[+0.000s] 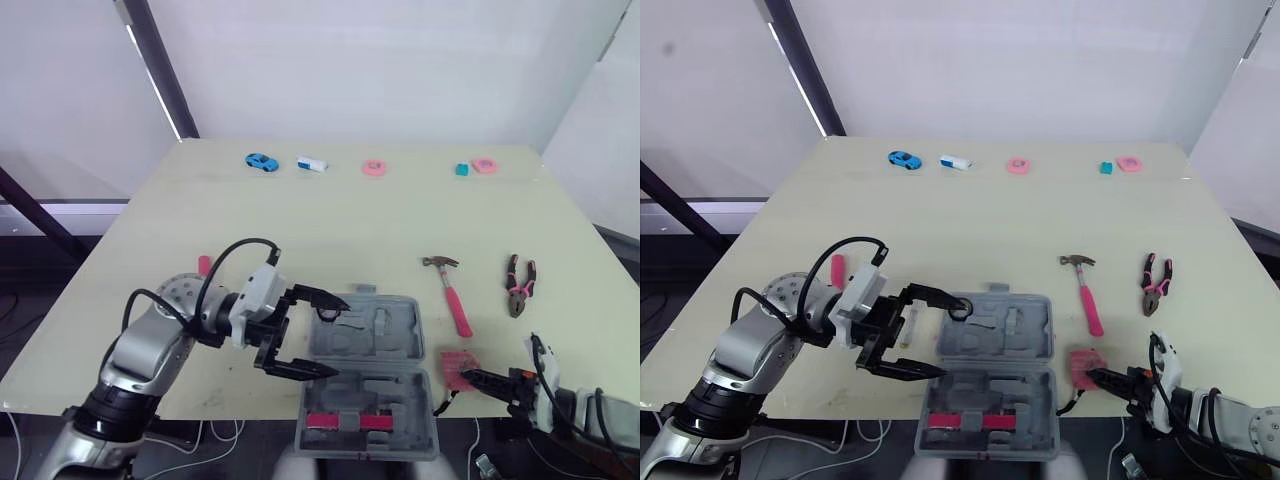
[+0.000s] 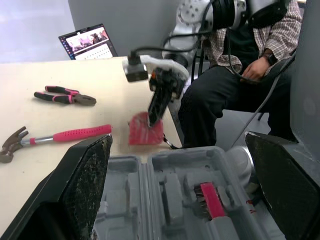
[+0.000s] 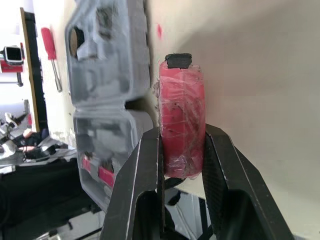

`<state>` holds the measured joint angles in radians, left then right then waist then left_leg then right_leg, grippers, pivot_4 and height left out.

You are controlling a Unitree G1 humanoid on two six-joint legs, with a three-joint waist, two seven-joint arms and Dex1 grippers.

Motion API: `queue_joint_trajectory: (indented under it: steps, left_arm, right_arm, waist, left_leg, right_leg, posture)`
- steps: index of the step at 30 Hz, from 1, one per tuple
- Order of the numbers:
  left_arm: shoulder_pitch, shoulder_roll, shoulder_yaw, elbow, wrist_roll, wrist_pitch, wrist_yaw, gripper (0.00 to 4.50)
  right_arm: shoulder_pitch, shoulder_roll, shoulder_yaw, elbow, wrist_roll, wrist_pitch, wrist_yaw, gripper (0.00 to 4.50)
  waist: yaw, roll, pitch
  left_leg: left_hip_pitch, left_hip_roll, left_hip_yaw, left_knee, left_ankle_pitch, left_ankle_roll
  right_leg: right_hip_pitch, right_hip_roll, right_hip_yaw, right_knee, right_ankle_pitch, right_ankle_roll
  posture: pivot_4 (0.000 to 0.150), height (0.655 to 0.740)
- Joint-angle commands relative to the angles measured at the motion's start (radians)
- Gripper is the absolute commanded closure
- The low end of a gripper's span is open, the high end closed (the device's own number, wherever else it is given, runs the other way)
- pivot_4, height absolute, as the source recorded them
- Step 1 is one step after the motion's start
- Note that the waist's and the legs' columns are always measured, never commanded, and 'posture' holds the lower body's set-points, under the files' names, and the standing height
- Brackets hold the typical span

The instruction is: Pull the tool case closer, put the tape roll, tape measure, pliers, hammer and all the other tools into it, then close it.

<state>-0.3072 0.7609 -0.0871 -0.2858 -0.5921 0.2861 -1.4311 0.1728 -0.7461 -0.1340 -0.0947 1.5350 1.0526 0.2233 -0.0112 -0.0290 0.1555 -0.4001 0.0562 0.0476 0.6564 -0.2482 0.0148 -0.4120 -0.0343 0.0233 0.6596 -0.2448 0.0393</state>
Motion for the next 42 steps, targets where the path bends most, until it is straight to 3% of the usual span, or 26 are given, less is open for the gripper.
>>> queue_joint_trajectory:
  steps: [1, 4, 5, 7, 8, 10, 13, 14, 19, 24, 28, 35, 42]
  left_arm:
    - [0.006, 0.007, 0.020, -0.039, -0.020, 0.008, 0.009, 0.00]
    - [0.013, 0.010, 0.013, -0.037, -0.003, -0.006, 0.000, 0.00]
    - [0.016, 0.011, 0.013, -0.034, 0.001, -0.011, -0.004, 0.00]
    - [0.025, 0.019, 0.017, -0.026, 0.006, -0.021, -0.014, 0.00]
    - [0.029, 0.025, 0.019, -0.021, 0.011, -0.028, -0.020, 0.00]
    - [0.038, 0.038, 0.026, -0.006, 0.015, -0.041, -0.036, 0.00]
    - [0.040, 0.060, 0.043, 0.030, 0.025, -0.072, -0.059, 0.00]
    - [0.043, 0.071, 0.052, 0.043, 0.026, -0.080, -0.068, 0.00]
    - [0.057, 0.107, 0.075, 0.077, 0.028, -0.099, -0.102, 0.00]
    - [0.085, 0.157, 0.127, 0.092, 0.004, -0.107, -0.146, 0.00]
    - [0.112, 0.190, 0.171, 0.132, 0.002, -0.140, -0.178, 0.00]
    - [0.170, 0.191, 0.218, 0.106, -0.037, -0.155, -0.165, 0.00]
    - [0.231, 0.198, 0.266, 0.098, -0.051, -0.172, -0.159, 0.00]
  right_arm:
    - [0.001, 0.020, -0.030, -0.015, -0.009, 0.028, 0.011, 4.02]
    - [0.004, 0.031, -0.046, -0.008, -0.043, 0.034, 0.013, 4.02]
    - [0.009, 0.029, -0.055, -0.006, -0.060, 0.032, 0.022, 3.22]
    - [0.024, 0.014, -0.077, -0.012, -0.085, 0.034, 0.052, 3.01]
    - [0.033, 0.005, -0.088, -0.016, -0.092, 0.039, 0.068, 2.39]
    - [0.051, -0.012, -0.126, -0.015, -0.087, 0.057, 0.108, 1.66]
    - [0.090, -0.063, -0.167, -0.039, -0.160, 0.040, 0.216, 0.15]
    - [0.105, -0.082, -0.179, -0.054, -0.210, 0.007, 0.271, 0.03]
    - [0.149, -0.122, -0.188, -0.085, -0.427, -0.178, 0.490, 0.03]
    - [0.168, -0.165, -0.037, -0.109, -0.860, -0.674, 0.772, 0.03]
    - [0.070, -0.174, 0.120, -0.014, -1.163, -1.056, 0.895, 0.03]
    - [-0.094, -0.086, 0.232, 0.181, -1.316, -1.309, 0.960, 0.03]
    - [-0.159, -0.046, 0.264, 0.316, -1.368, -1.394, 0.979, 0.03]
  waist:
    - [0.000, 0.000, 0.000]
    - [0.000, 0.000, 0.000]
    - [0.000, 0.000, 0.000]
    - [0.000, 0.000, 0.000]
    - [0.001, 0.000, 0.000]
    - [0.001, 0.000, 0.000]
    - [0.001, 0.000, 0.000]
    - [0.001, 0.000, 0.000]
    - [0.000, 0.000, 0.000]
    - [0.000, 0.001, 0.000]
    - [-0.003, 0.001, 0.001]
    - [0.006, 0.002, 0.001]
    - [0.003, 0.002, 0.002]
  left_leg:
    - [0.000, 0.000, 0.000, 0.000, 0.000, 0.000]
    - [0.000, 0.000, 0.000, 0.000, 0.000, 0.000]
    - [0.000, 0.000, 0.000, 0.000, 0.000, 0.000]
    - [0.000, 0.000, 0.000, 0.000, 0.000, 0.000]
    - [0.000, 0.000, 0.000, 0.000, 0.000, 0.000]
    - [0.000, 0.000, 0.000, 0.000, 0.000, 0.000]
    - [0.000, 0.000, 0.000, 0.000, 0.000, 0.000]
    - [0.000, 0.000, 0.001, 0.000, 0.000, 0.000]
    - [0.000, 0.000, 0.000, 0.000, 0.000, 0.000]
    - [0.000, 0.000, 0.000, 0.000, 0.000, 0.000]
    - [0.002, 0.001, 0.001, 0.000, 0.000, 0.000]
    - [0.001, 0.000, 0.002, 0.000, 0.000, 0.000]
    - [0.002, 0.000, 0.002, 0.000, 0.000, 0.000]
  right_leg:
    - [0.000, 0.000, 0.000, 0.000, 0.000, 0.000]
    - [0.000, 0.000, 0.001, 0.000, 0.000, 0.000]
    - [0.000, 0.000, 0.001, 0.000, 0.000, 0.000]
    - [0.000, 0.000, 0.001, 0.000, 0.000, 0.000]
    - [0.000, 0.000, 0.001, 0.000, 0.000, 0.000]
    - [0.000, 0.000, 0.001, 0.000, 0.000, 0.000]
    - [0.000, 0.000, 0.001, 0.000, 0.000, 0.000]
    - [0.000, 0.000, 0.001, 0.000, -0.002, 0.002]
    - [0.000, 0.001, 0.001, 0.000, -0.003, 0.002]
    - [0.000, 0.000, 0.001, -0.001, -0.003, 0.002]
    - [0.000, 0.001, 0.000, 0.000, -0.004, 0.001]
    - [0.000, 0.000, 0.001, 0.000, -0.004, 0.000]
    - [0.000, 0.000, 0.001, 0.001, -0.002, -0.004]
  posture:
    - [0.150, 0.7400]
    - [0.150, 0.7400]
    - [0.150, 0.7400]
    - [0.150, 0.7400]
    - [0.150, 0.7400]
    - [0.150, 0.7400]
    - [0.150, 0.7400]
    - [0.150, 0.7400]
    - [0.150, 0.7400]
    - [0.150, 0.7400]
    - [0.150, 0.7400]
    - [0.150, 0.7400]
    - [0.150, 0.7400]
